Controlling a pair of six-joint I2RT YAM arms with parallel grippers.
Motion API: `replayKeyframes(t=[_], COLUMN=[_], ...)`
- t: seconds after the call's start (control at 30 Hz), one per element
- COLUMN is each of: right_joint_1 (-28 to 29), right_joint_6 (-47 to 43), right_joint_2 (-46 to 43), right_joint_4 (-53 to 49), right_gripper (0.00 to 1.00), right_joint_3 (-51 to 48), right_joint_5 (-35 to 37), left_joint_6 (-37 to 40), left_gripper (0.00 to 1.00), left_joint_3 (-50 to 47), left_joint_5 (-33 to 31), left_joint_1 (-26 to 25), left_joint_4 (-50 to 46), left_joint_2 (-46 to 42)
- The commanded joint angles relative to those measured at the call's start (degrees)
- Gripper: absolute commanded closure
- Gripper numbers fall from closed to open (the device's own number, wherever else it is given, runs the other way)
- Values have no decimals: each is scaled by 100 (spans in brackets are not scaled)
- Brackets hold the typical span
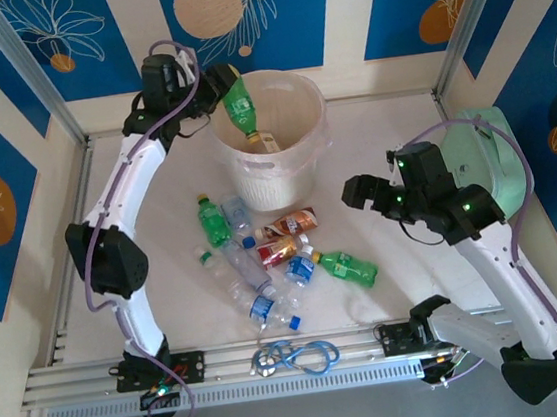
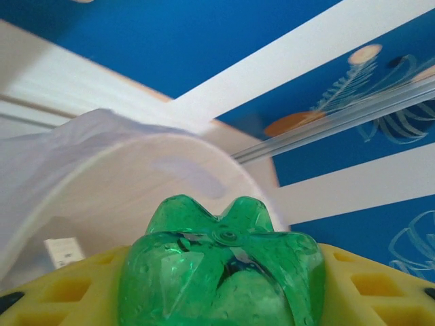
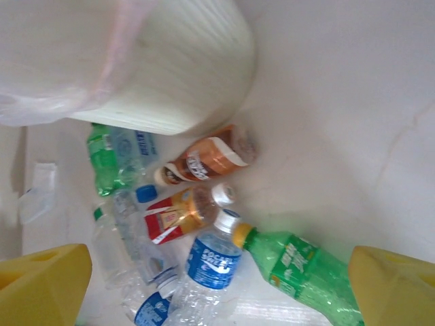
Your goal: Put the plastic bottles in the bin
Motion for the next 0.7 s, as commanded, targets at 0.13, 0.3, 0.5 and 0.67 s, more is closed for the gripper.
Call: replayKeyframes(t=[0.13,0.3,0.5,0.67], right_joint_1=[-283,-339,-339,-337], right_joint_6=[155,102,92,75], right_joint_2=[-87,-86,-41,46], right_joint_4=[-253,-302,-285,-276], right_gripper=[3,3,3,3], right_joint_3=[-204,-181,-129,-107], right_joint_5=[-30,-50,-101,-129], left_joint_6=[498,408,436,856], left_gripper=[32,24,22,22], left_joint_3=[421,466,912,1043], left_joint_5=[-217,-160,-125,-326], left_joint_1=[-146,-182,-225,-258], left_joint_4=[-628,-454,-607,-916], left_joint_2=[88,61,11,-446])
